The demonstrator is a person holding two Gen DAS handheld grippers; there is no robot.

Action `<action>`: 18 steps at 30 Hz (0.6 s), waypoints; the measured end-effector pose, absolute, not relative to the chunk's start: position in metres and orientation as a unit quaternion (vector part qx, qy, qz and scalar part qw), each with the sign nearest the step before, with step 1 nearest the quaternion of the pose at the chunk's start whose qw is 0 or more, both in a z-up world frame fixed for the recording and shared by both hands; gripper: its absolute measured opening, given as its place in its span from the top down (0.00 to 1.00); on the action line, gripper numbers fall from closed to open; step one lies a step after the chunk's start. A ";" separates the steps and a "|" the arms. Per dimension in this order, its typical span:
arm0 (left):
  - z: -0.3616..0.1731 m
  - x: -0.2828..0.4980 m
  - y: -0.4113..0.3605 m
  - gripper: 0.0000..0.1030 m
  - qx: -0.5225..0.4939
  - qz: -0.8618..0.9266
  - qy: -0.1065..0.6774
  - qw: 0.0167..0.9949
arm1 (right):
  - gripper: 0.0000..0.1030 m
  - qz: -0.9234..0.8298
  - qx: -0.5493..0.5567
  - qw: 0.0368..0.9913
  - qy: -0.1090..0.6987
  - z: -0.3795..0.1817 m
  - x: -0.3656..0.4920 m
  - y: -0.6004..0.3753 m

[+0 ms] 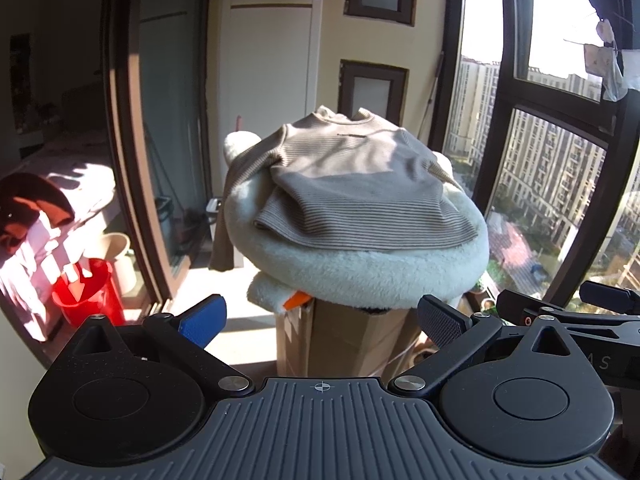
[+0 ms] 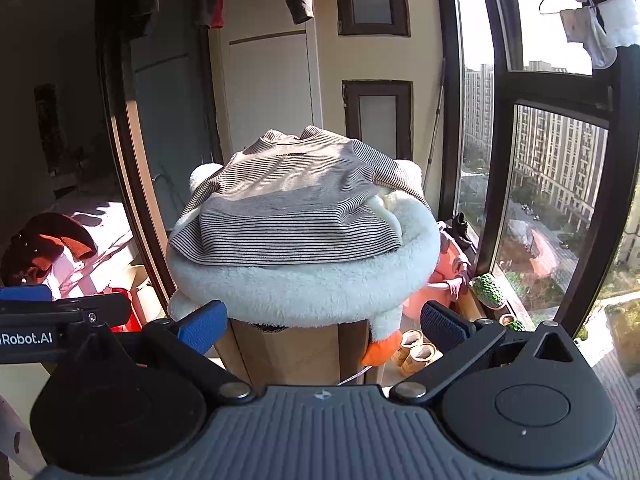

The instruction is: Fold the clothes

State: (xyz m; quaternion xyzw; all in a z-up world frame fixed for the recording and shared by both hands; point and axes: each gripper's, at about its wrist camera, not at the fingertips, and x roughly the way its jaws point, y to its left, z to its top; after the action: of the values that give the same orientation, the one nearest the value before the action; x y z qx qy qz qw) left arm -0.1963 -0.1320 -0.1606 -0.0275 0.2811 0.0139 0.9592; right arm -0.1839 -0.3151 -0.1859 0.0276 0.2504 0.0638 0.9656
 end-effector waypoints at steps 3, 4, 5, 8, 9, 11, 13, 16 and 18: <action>-0.161 -0.195 -0.134 0.00 -0.027 0.012 0.282 0.959 | 0.00 0.063 0.027 0.966 0.251 -0.186 -0.182 -0.316; -0.161 -0.194 -0.134 0.00 -0.027 0.011 0.283 0.959 | 0.00 0.063 0.026 0.966 0.251 -0.186 -0.182 -0.317; -0.161 -0.193 -0.135 0.00 -0.027 0.011 0.283 0.959 | 0.00 0.063 0.026 0.966 0.250 -0.186 -0.181 -0.317; -0.161 -0.191 -0.135 0.00 -0.024 0.013 0.284 0.959 | 0.00 0.063 0.025 0.966 0.250 -0.187 -0.178 -0.316; -0.161 -0.190 -0.135 0.00 -0.023 0.015 0.284 0.958 | 0.00 0.064 0.025 0.966 0.251 -0.187 -0.177 -0.316; -0.161 -0.188 -0.133 0.00 -0.023 0.018 0.285 0.958 | 0.00 0.066 0.025 0.965 0.252 -0.187 -0.175 -0.314; -0.162 -0.187 -0.131 0.00 -0.025 0.024 0.286 0.957 | 0.00 0.069 0.023 0.965 0.250 -0.188 -0.174 -0.313; -0.163 -0.184 -0.127 0.00 -0.026 0.031 0.288 0.957 | 0.00 0.076 0.022 0.966 0.248 -0.187 -0.173 -0.313; -0.163 -0.183 -0.127 0.00 -0.025 0.032 0.289 0.956 | 0.00 0.081 0.023 0.966 0.245 -0.187 -0.173 -0.312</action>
State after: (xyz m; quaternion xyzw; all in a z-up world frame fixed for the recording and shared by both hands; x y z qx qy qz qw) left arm -0.1826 -0.1268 -0.1632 -0.0253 0.2890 0.0324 0.9564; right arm -0.1726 -0.3121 -0.1868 0.0230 0.2451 0.0810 0.9658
